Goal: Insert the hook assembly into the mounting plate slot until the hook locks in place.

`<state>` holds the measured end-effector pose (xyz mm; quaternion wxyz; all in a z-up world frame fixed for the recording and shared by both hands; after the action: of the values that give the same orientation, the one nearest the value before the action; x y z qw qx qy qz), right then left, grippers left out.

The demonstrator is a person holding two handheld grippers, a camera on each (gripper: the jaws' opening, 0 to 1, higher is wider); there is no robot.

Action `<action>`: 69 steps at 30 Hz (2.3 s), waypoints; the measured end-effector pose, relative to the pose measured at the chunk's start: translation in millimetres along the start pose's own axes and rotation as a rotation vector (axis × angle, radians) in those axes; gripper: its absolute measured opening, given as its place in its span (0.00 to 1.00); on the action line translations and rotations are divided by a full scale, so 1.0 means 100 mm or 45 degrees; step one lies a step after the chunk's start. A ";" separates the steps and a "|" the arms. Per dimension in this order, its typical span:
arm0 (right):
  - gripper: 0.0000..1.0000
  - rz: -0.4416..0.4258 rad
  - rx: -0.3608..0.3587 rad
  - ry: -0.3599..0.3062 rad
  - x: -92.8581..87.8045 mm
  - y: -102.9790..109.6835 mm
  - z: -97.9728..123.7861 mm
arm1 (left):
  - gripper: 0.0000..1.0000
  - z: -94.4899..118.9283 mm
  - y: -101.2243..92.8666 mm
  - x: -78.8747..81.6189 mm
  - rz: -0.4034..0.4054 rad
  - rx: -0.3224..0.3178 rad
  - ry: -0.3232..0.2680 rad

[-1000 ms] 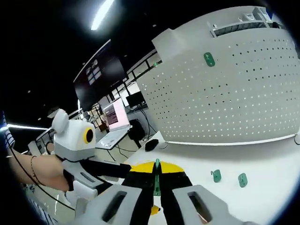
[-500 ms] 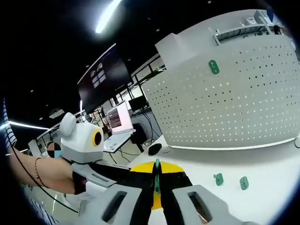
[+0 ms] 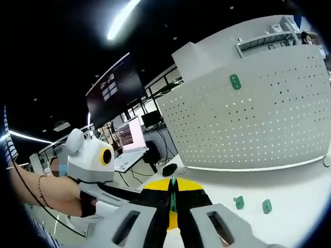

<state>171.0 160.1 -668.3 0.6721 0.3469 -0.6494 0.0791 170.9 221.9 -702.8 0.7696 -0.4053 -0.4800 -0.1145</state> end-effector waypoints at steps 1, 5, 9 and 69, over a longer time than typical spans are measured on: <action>0.00 -0.001 0.002 -0.001 0.00 0.00 0.00 | 0.26 0.00 0.00 0.00 0.013 -0.003 -0.003; 0.00 0.012 0.010 -0.016 0.03 0.02 0.00 | 0.22 0.00 -0.01 0.02 0.064 -0.012 -0.021; 0.00 0.032 0.018 -0.027 0.05 0.04 0.00 | 0.13 0.00 -0.07 0.01 0.122 -0.033 -0.015; 0.13 -0.121 0.065 0.024 0.07 0.13 0.09 | 0.01 0.09 0.06 0.26 -0.170 0.137 -0.044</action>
<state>157.3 162.2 -657.8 0.6723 0.3936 -0.6235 0.0667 181.7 237.6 -682.8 0.7725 -0.3325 -0.5245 -0.1325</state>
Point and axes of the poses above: the point that each gripper's makers call its tool centre point, and the gripper's own axes: z roughly backward along the fingers, y roughly to its left, x roughly out of its top, the point moved 5 cm from there along z, roughly backward along the fingers, and after that the axes turned 14 degrees about -y, right-handed, at the moved point
